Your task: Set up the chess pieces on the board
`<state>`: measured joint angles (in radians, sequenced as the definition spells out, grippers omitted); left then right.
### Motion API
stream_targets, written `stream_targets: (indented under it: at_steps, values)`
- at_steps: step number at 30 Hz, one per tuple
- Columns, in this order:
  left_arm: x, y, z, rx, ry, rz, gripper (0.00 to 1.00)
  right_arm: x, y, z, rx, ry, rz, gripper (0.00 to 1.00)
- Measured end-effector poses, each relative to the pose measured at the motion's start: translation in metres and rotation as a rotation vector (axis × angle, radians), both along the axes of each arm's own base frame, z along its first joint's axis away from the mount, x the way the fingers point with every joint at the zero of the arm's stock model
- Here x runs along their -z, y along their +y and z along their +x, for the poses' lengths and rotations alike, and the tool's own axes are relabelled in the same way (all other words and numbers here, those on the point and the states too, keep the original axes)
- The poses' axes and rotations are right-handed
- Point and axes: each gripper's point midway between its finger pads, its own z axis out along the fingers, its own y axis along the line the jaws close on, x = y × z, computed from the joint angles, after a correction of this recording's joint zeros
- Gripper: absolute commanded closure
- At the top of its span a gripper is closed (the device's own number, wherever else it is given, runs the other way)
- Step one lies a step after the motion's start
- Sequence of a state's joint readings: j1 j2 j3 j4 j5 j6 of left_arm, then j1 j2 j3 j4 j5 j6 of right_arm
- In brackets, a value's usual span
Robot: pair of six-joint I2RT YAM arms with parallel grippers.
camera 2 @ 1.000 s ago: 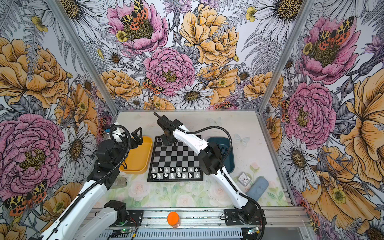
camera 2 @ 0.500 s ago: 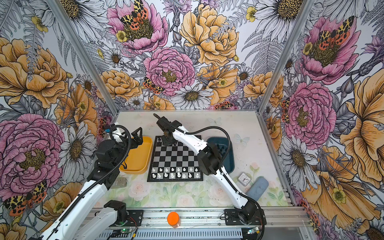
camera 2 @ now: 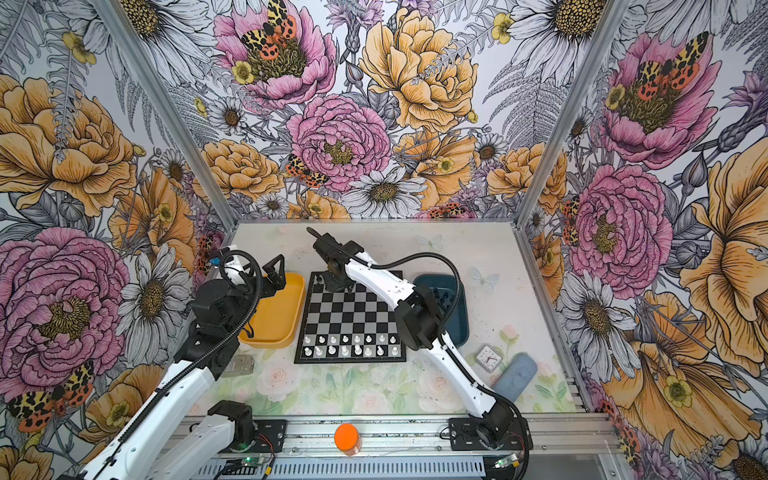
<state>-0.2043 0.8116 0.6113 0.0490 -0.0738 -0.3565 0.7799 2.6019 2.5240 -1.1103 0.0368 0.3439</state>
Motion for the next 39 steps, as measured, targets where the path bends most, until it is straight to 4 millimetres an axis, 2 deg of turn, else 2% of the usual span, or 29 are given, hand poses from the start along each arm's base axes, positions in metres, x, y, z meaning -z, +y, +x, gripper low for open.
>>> stream_targets:
  at_steps: [18,22,27,33,36,39]
  values:
    - [-0.001,0.001,-0.001,-0.002,-0.004,-0.001,0.04,-0.002,-0.002,-0.004,0.005,0.011,0.0,0.64]
    - [-0.006,0.001,-0.003,-0.002,-0.018,-0.004,0.04,-0.012,-0.008,-0.009,0.006,0.012,-0.003,0.63]
    - [-0.008,0.002,-0.005,-0.007,-0.025,-0.005,0.04,-0.043,-0.019,-0.02,0.006,-0.006,0.015,0.61]
    - [-0.008,0.002,-0.004,-0.008,-0.024,-0.008,0.04,-0.096,-0.048,-0.037,0.034,-0.067,0.071,0.61]
    - [-0.007,0.002,-0.004,-0.008,-0.022,-0.008,0.04,-0.113,-0.081,-0.041,0.089,-0.094,0.093,0.62]
    - [-0.003,0.001,-0.002,-0.007,-0.01,-0.01,0.05,-0.113,-0.131,-0.035,0.198,-0.101,0.09,0.64]
